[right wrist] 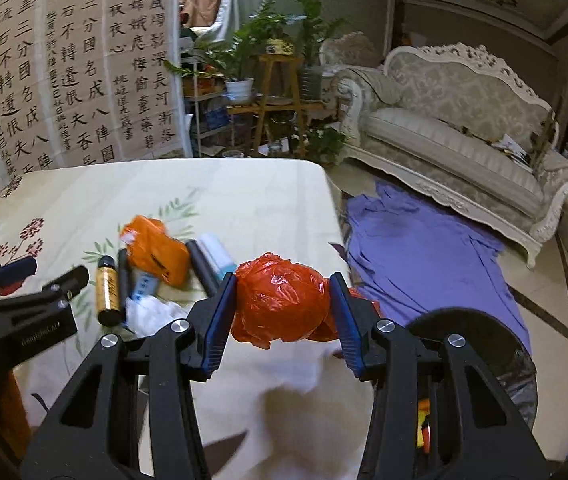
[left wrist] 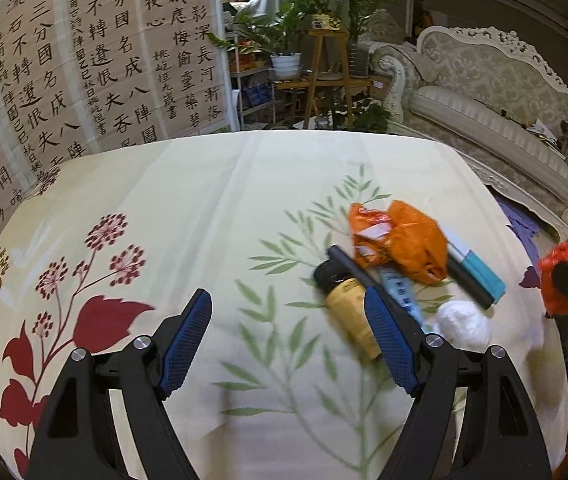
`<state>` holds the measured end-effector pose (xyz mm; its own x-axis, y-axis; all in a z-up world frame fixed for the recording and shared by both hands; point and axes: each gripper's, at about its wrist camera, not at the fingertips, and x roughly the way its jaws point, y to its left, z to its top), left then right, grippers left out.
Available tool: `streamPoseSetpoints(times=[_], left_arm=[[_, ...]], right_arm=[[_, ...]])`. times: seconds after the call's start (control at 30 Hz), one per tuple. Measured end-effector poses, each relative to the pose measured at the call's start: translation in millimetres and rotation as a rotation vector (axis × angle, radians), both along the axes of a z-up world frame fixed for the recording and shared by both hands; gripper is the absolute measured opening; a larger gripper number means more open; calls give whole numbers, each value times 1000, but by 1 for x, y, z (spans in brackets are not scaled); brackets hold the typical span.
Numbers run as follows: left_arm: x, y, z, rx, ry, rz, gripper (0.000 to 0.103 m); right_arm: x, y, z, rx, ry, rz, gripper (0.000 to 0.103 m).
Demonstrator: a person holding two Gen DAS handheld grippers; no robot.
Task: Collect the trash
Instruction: 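Grasp the yellow bottle with the left tool while the right tool grasps the red bag, then carry the yellow bottle and red bag over the bin and open both tools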
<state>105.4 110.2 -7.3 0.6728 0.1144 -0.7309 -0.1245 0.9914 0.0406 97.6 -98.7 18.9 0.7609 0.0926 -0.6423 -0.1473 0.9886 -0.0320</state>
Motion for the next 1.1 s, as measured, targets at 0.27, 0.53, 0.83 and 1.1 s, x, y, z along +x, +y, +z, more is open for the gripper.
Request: streamPoseSetpoints(times=[0.27, 0.53, 0.83, 1.1], left_arm=[[9, -8, -20, 37, 65, -16, 76], [4, 7, -25, 6, 89, -15, 69], [0, 0, -26, 17, 75, -86, 25], [-20, -1, -17, -14, 37, -85, 25]], right_arm=[[-4, -14, -8, 22, 16, -21, 46], [-7, -16, -13, 39, 24, -17, 46], [-13, -19, -16, 50, 30, -27, 46], [-24, -28, -15, 55, 23, -44, 46]])
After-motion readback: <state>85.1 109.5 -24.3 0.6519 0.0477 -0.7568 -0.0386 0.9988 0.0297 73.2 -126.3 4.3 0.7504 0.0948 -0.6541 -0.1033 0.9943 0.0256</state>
